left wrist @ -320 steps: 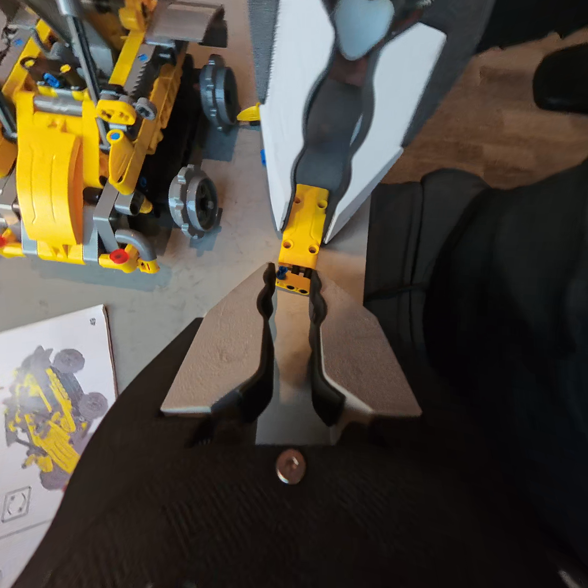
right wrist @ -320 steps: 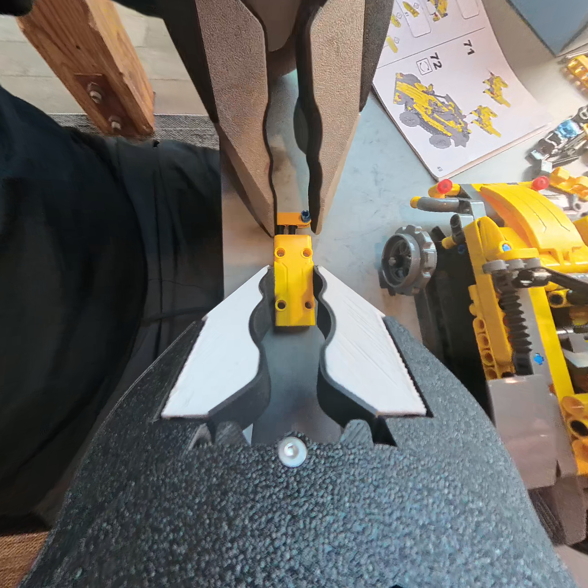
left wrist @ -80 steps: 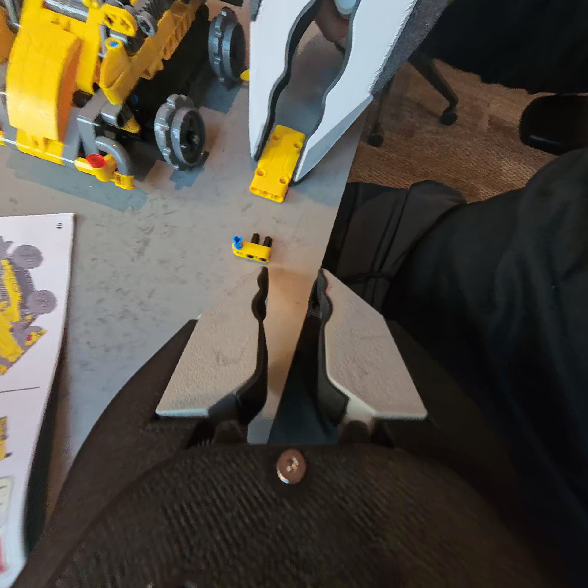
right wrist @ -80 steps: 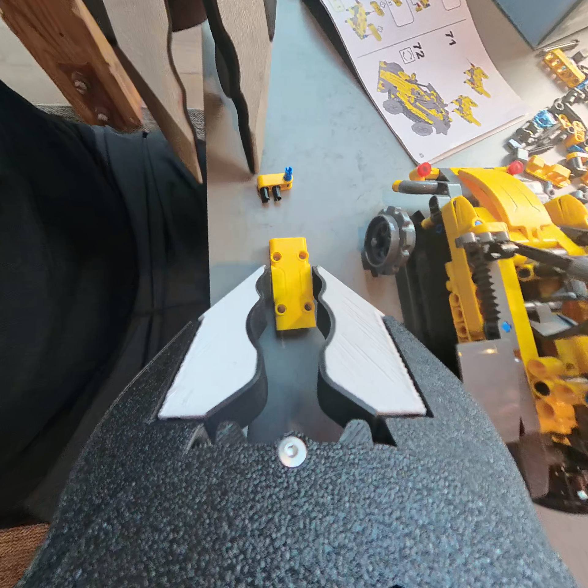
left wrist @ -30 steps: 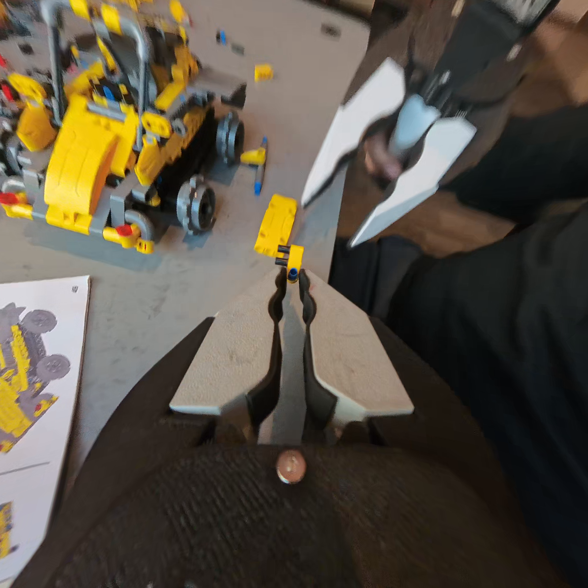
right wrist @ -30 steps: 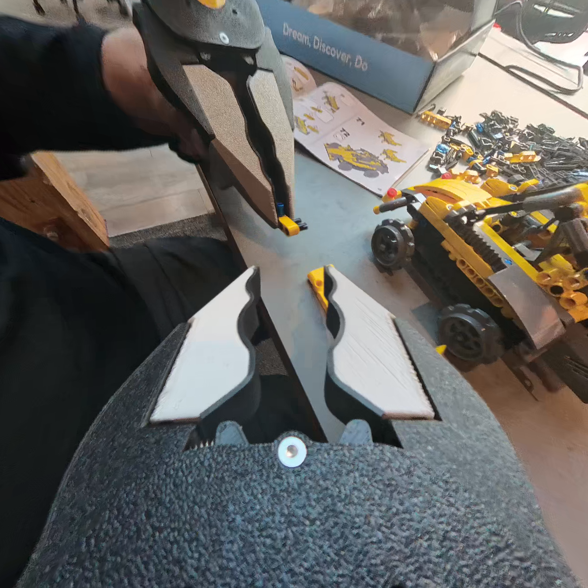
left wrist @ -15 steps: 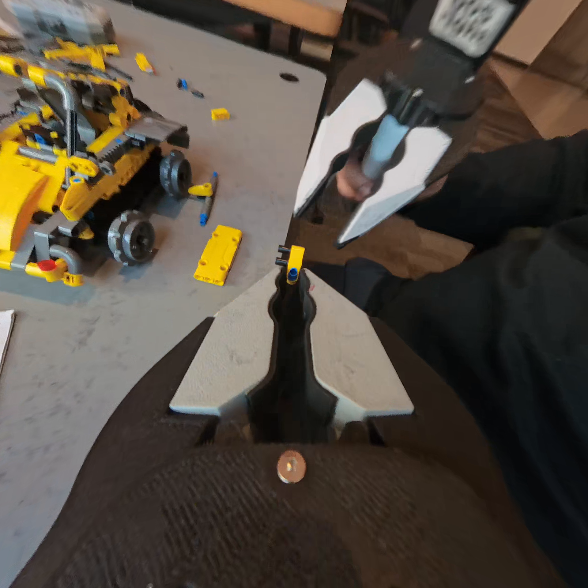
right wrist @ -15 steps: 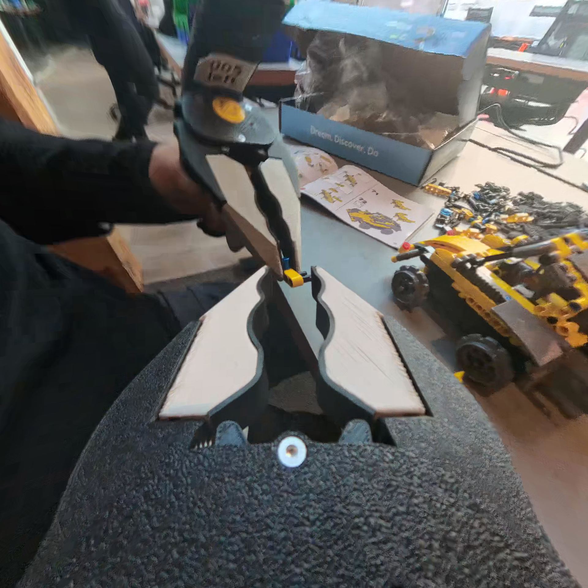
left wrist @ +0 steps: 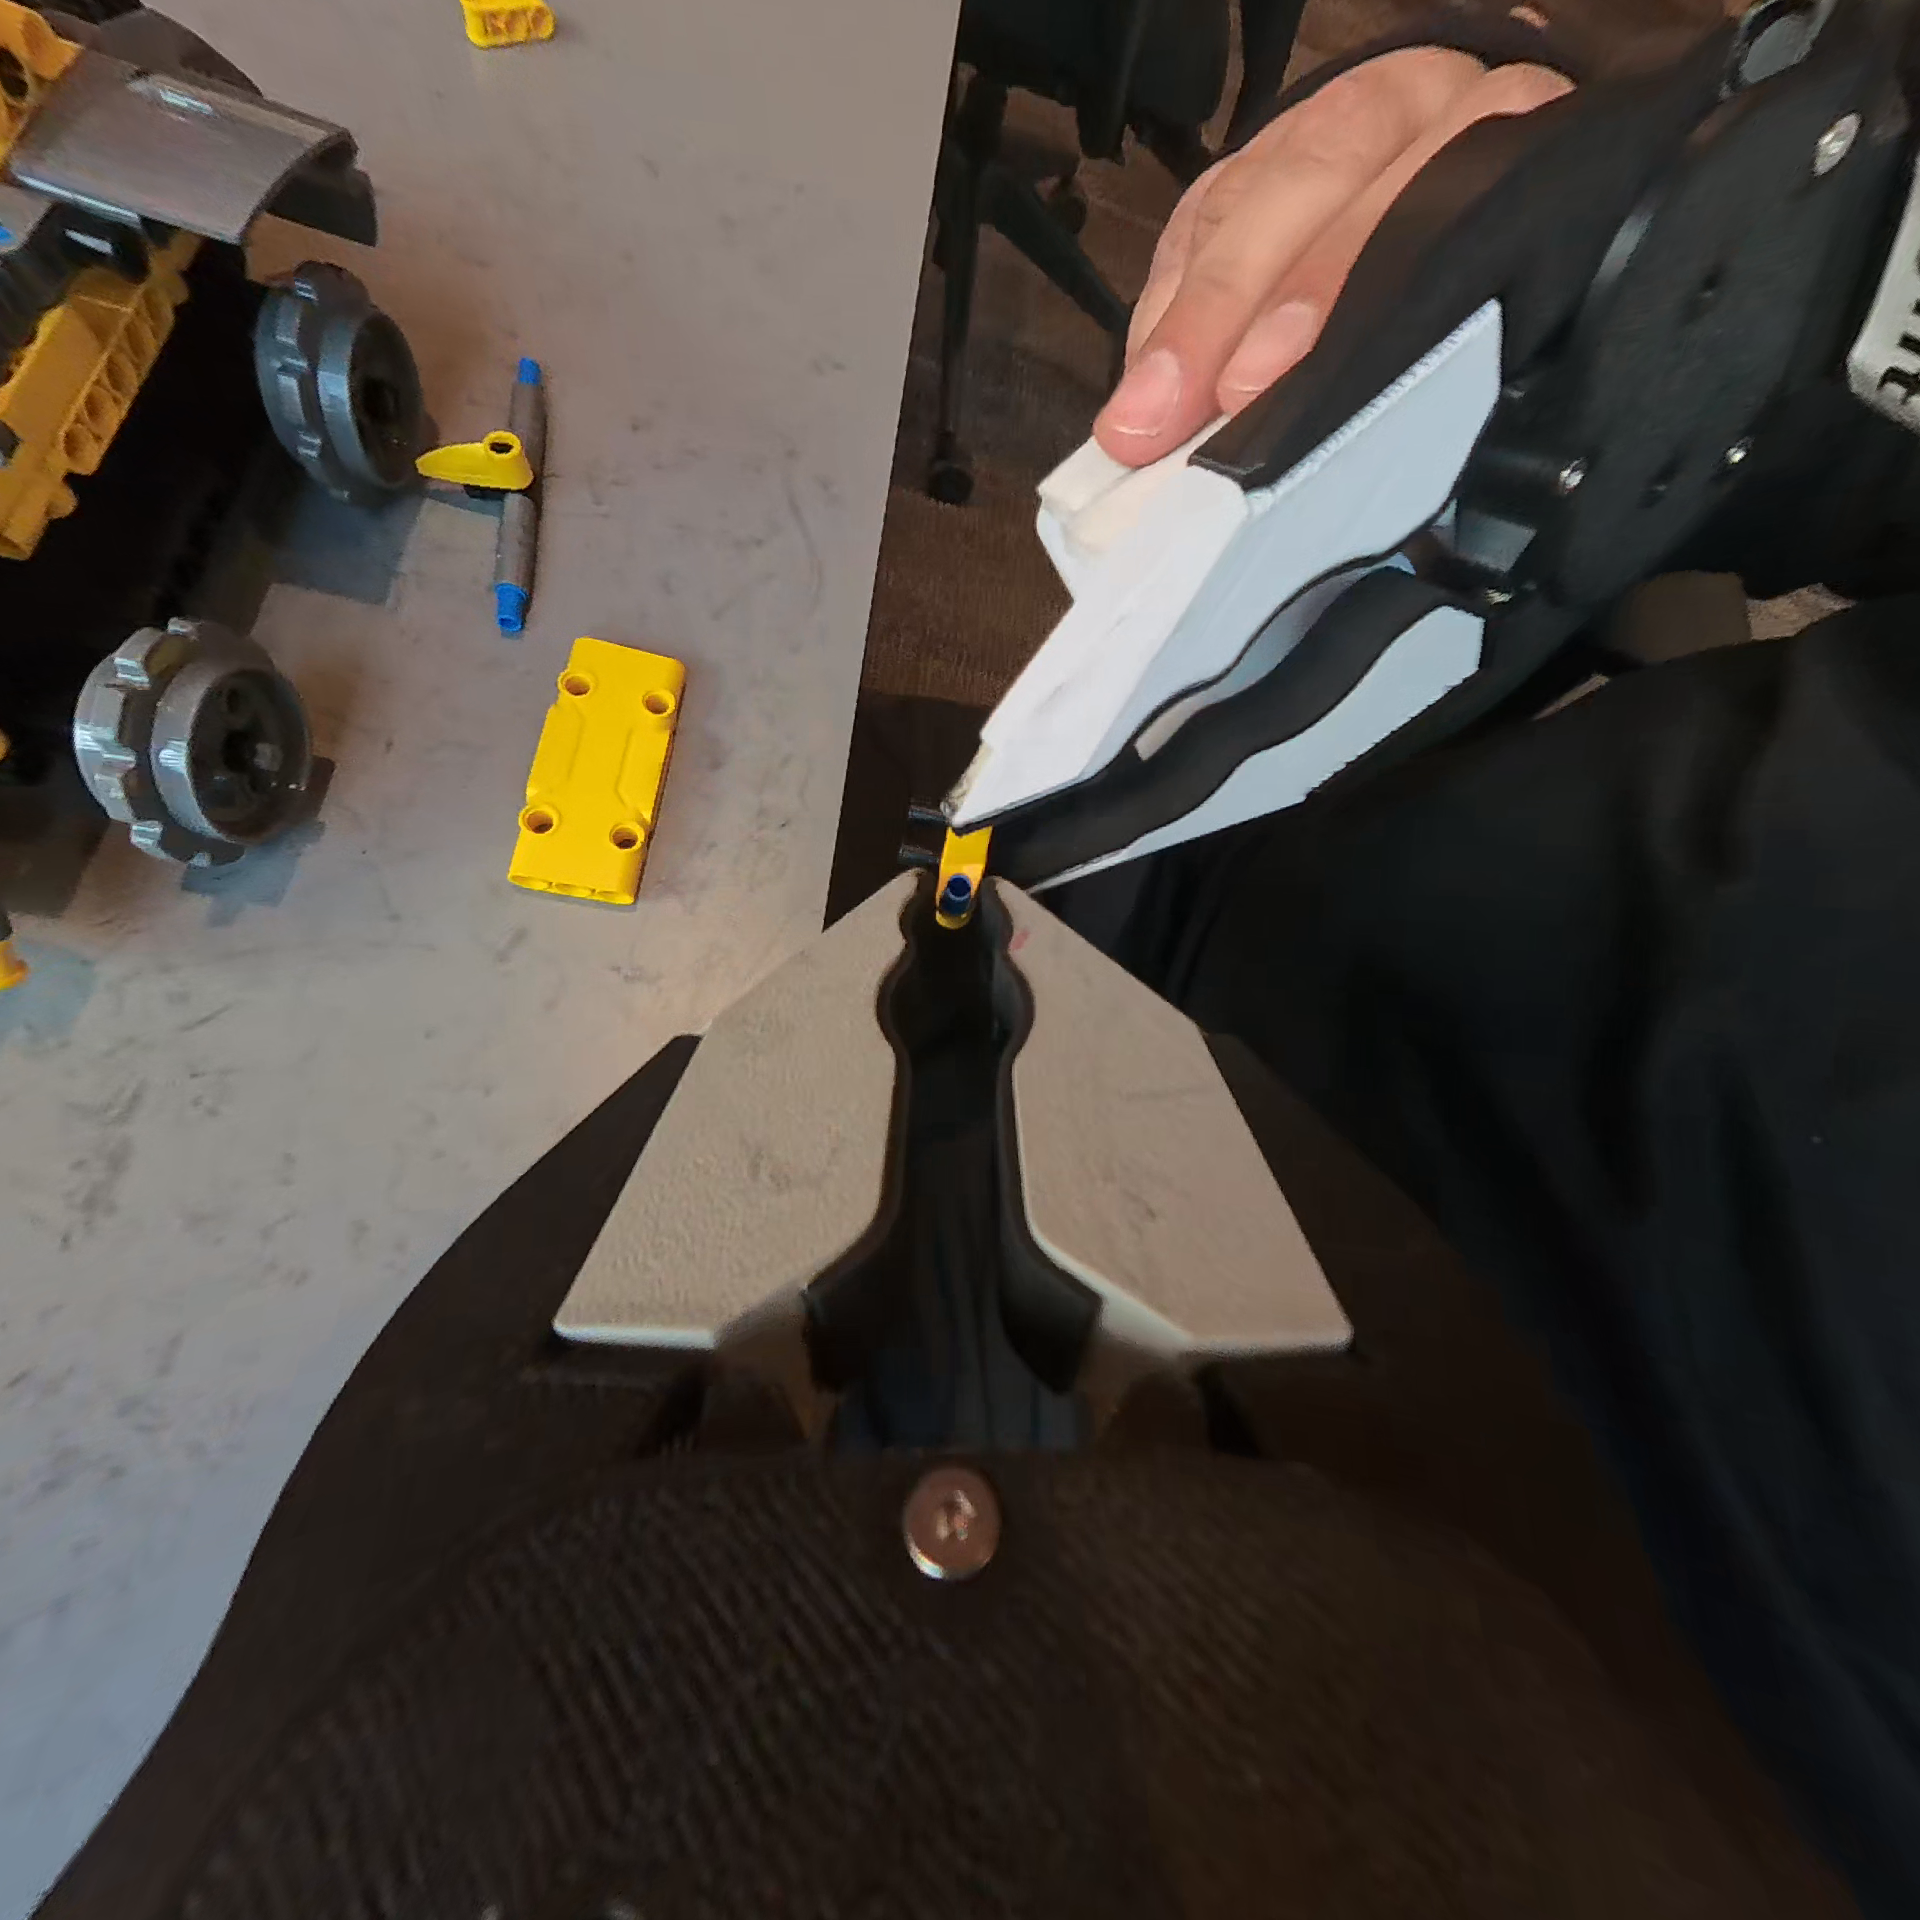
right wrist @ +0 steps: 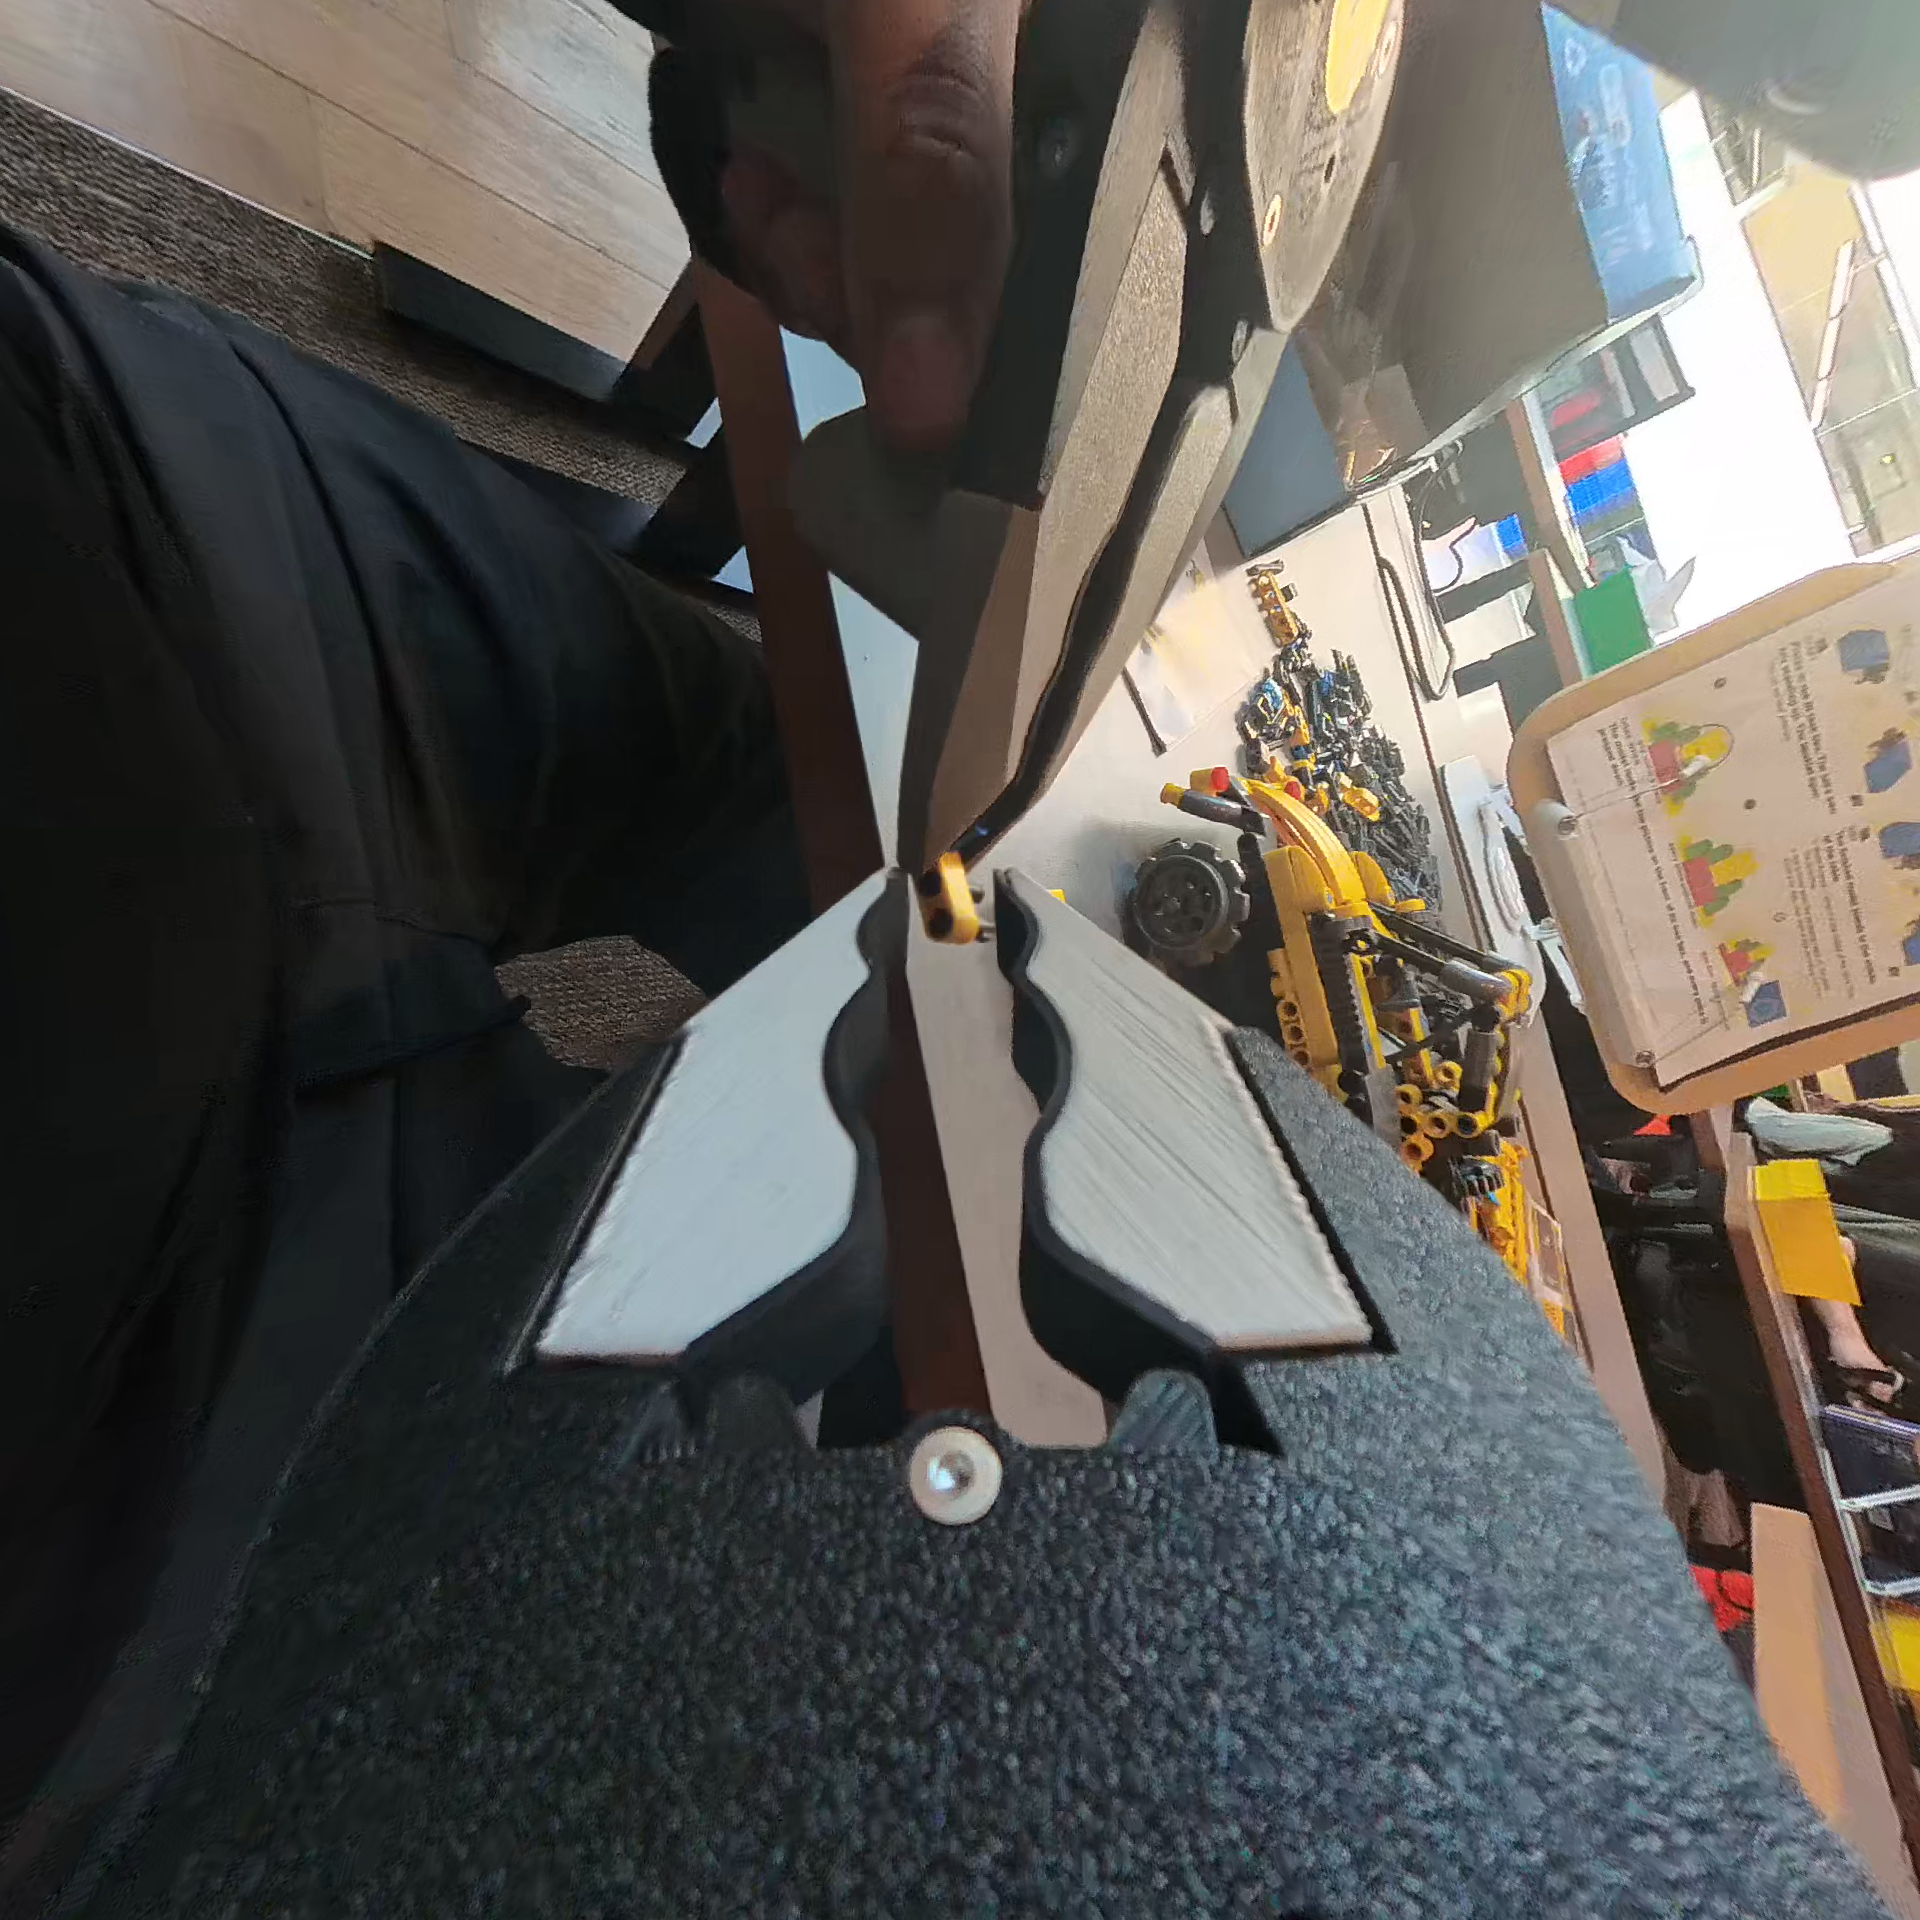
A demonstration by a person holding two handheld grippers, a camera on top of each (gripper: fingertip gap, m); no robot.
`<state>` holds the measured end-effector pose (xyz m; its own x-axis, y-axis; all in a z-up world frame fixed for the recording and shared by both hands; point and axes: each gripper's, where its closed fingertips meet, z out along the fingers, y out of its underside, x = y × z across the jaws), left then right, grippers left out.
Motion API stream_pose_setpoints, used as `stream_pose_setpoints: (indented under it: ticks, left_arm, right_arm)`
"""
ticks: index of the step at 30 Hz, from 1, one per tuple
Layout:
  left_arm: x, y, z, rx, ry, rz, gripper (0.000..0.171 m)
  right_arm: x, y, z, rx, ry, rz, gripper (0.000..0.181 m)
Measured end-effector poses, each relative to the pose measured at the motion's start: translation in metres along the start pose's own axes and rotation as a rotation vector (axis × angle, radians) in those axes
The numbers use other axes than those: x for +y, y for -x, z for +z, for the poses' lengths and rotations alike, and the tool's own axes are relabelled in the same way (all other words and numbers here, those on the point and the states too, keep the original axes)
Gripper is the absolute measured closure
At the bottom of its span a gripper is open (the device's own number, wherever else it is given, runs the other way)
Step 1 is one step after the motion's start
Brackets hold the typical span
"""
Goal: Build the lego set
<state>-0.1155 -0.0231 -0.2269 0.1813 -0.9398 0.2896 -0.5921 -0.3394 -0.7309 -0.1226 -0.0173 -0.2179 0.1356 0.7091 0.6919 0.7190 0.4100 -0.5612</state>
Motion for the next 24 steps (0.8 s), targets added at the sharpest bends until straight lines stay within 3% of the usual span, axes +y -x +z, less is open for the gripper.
stream_pose_setpoints:
  ticks: [5,10,16,24]
  left_arm:
    - [0.001,0.003,0.005,0.014,0.026,-0.012,0.167]
    - [0.002,-0.003,0.008,0.086,0.005,-0.062,0.167]
    - [-0.002,-0.001,0.007,0.107,-0.037,-0.101,0.167]
    - [-0.005,0.069,-0.011,-0.245,-0.052,-0.002,0.129]
  right_arm:
    - [0.007,0.004,0.003,0.003,0.025,-0.044,0.173]
    - [0.014,0.009,0.009,0.000,0.055,-0.077,0.161]
    - [0.015,0.004,0.008,0.031,0.038,-0.043,0.171]
    - [0.042,-0.020,0.007,0.069,0.017,0.198,0.173]
